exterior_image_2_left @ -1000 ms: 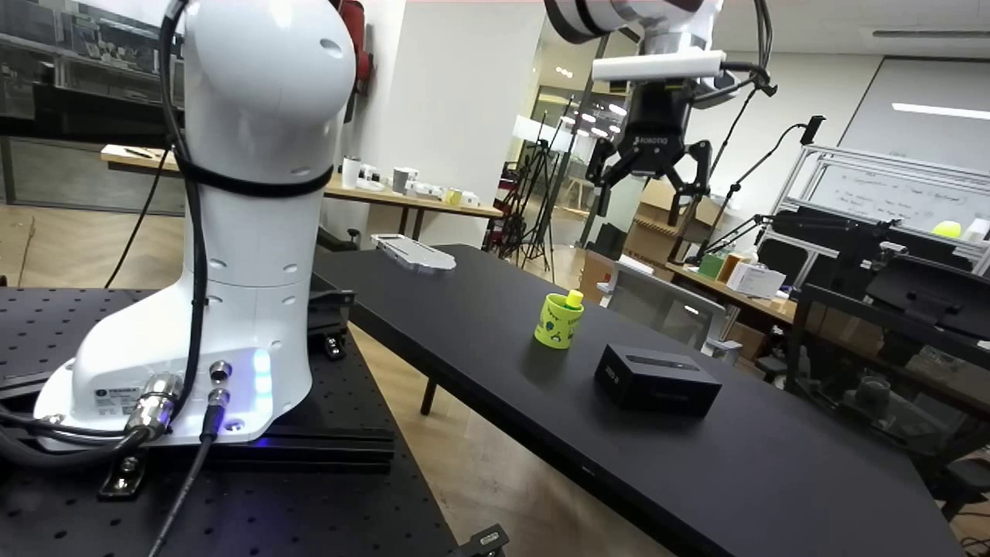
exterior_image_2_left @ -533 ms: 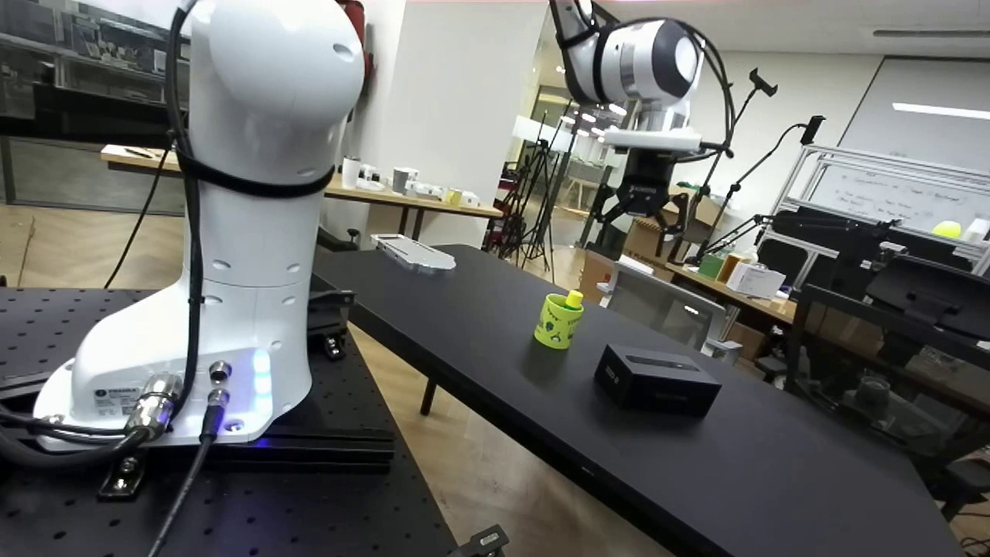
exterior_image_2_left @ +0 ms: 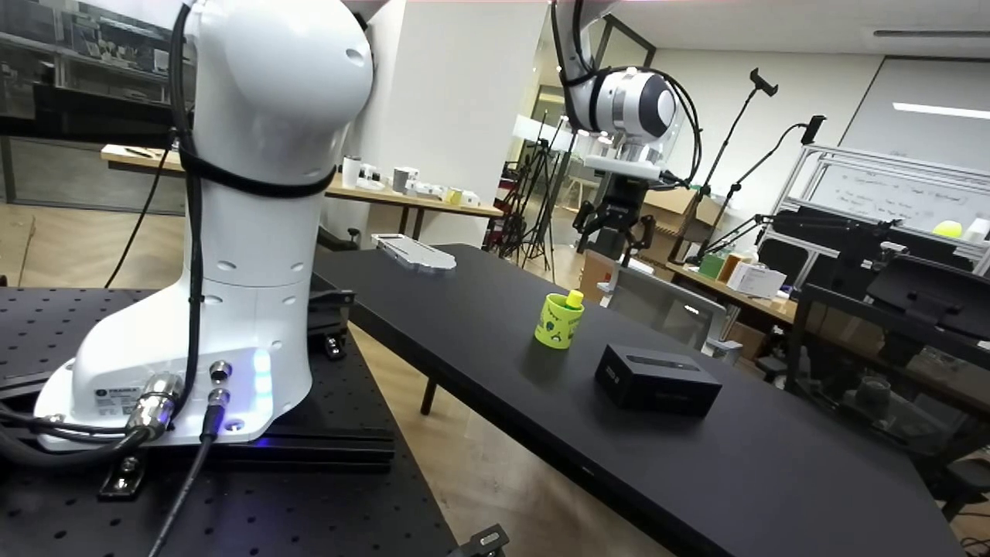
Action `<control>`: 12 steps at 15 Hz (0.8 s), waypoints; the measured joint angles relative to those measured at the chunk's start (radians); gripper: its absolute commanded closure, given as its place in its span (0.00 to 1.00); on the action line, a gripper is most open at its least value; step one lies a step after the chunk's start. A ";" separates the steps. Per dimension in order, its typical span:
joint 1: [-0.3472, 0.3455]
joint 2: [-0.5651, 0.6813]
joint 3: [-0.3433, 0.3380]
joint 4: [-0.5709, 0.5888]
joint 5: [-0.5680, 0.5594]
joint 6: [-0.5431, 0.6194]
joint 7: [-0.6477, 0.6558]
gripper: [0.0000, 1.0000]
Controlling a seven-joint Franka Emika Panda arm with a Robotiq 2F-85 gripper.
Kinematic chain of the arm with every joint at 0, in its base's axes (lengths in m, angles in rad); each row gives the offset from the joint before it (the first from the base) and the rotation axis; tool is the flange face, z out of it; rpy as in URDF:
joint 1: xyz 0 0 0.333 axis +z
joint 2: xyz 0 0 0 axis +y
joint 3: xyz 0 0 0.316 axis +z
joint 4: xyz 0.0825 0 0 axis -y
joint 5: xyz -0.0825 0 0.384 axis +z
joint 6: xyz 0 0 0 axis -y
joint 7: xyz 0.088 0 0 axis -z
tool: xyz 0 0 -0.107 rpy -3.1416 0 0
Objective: Put the glue stick in the mug on the metal thing
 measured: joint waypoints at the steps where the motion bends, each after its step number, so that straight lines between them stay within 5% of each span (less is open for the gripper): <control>1: -0.001 -0.001 -0.001 -0.003 0.000 0.000 -0.001 0.00; 12: 0.007 0.153 -0.001 0.138 0.004 0.002 0.006 0.00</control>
